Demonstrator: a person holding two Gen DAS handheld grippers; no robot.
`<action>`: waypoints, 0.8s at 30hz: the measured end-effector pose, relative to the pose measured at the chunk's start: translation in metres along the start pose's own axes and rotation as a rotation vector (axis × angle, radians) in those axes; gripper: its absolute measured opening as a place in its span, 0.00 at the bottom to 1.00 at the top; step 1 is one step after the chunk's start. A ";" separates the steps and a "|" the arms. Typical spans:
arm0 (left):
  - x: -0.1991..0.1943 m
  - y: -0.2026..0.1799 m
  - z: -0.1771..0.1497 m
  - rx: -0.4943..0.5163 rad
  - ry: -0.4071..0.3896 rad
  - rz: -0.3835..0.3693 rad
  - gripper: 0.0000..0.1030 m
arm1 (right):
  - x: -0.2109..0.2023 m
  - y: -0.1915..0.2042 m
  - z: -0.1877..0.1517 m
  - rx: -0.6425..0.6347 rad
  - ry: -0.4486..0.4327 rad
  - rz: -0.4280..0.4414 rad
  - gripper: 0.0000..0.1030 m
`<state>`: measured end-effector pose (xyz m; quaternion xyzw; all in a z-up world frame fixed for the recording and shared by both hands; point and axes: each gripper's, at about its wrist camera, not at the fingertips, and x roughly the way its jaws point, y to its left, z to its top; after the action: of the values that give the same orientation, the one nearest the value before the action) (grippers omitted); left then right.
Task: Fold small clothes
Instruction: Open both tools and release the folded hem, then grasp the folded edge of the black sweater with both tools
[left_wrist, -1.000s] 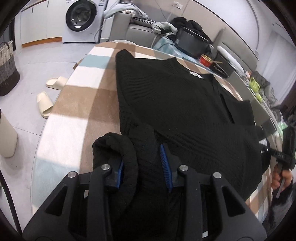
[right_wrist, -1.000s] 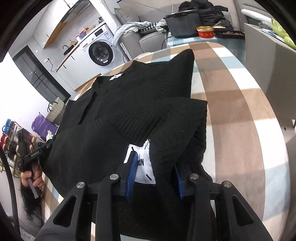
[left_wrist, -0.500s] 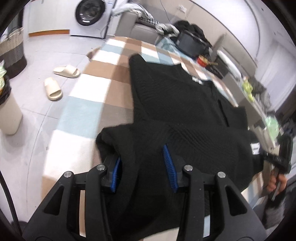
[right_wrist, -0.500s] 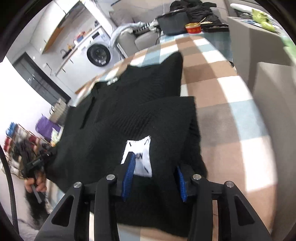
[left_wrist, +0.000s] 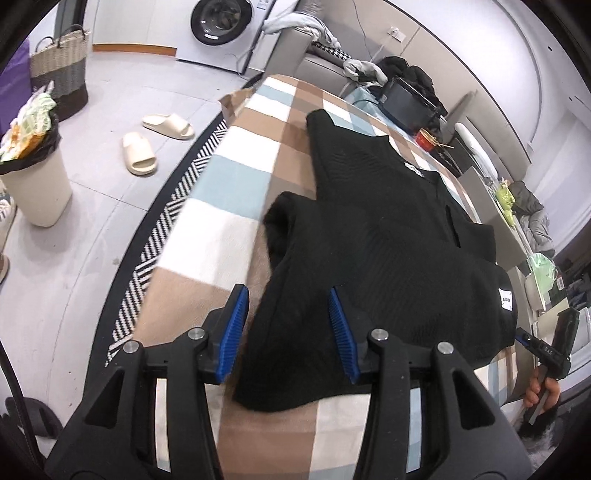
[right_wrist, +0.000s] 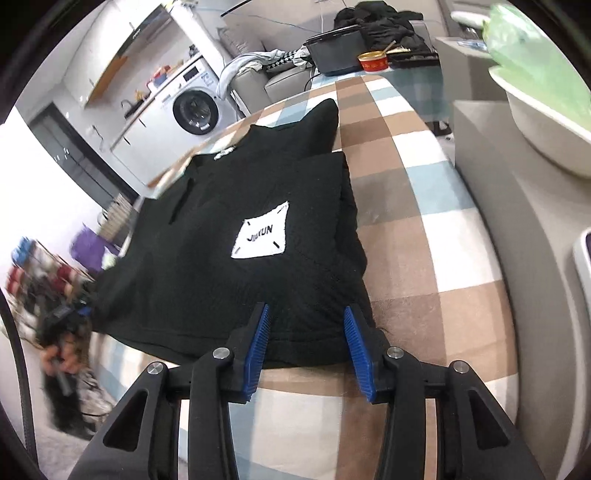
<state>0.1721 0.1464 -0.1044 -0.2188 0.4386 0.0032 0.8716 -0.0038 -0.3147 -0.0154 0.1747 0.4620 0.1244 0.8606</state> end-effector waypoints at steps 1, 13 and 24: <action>-0.003 0.001 -0.001 -0.002 -0.004 0.002 0.42 | -0.001 -0.002 0.000 -0.002 0.003 -0.005 0.42; -0.006 0.000 -0.004 0.002 0.001 0.008 0.42 | 0.001 -0.006 -0.005 -0.030 -0.002 -0.048 0.19; -0.015 -0.005 -0.016 0.019 0.026 -0.018 0.48 | -0.028 0.016 0.011 -0.024 -0.150 0.166 0.09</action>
<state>0.1512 0.1385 -0.0994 -0.2145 0.4477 -0.0118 0.8680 -0.0106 -0.3123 0.0180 0.2110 0.3786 0.1872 0.8816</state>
